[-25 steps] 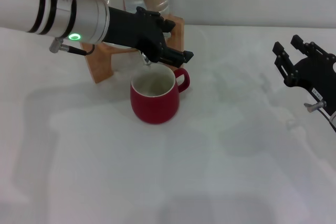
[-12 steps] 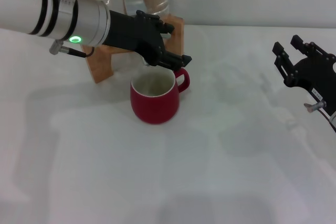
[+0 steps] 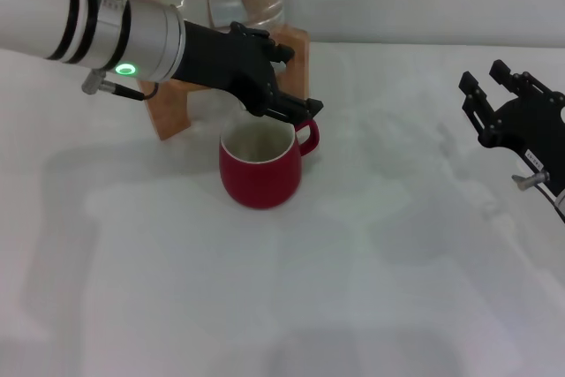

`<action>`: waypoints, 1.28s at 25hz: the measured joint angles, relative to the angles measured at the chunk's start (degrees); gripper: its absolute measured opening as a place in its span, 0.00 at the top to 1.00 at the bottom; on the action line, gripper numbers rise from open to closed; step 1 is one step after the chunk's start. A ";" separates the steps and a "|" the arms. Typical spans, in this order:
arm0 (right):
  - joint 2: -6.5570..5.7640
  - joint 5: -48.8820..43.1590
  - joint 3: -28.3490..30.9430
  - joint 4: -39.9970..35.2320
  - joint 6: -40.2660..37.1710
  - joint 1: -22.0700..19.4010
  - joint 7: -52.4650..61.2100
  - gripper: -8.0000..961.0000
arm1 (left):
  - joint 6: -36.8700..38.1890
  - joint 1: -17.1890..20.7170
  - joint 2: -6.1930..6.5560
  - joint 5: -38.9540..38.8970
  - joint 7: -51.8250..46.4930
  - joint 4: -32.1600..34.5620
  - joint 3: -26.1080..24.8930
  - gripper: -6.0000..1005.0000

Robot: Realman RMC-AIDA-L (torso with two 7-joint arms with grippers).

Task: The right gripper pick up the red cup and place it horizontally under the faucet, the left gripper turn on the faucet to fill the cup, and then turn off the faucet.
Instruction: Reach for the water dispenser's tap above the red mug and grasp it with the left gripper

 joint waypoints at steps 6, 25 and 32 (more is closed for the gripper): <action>0.00 0.00 -0.08 0.00 -0.41 -0.03 0.00 0.55 | -1.34 -0.13 -0.02 -0.11 -0.06 0.25 -0.23 0.12; -0.01 0.00 -0.09 0.00 -0.59 -0.09 0.00 0.55 | -3.85 -0.33 -0.04 0.05 -0.94 1.62 -0.41 0.12; -0.09 0.00 -0.09 0.00 -0.58 -0.09 0.00 0.55 | -4.32 -0.38 -0.04 0.10 -1.00 1.62 -0.41 0.12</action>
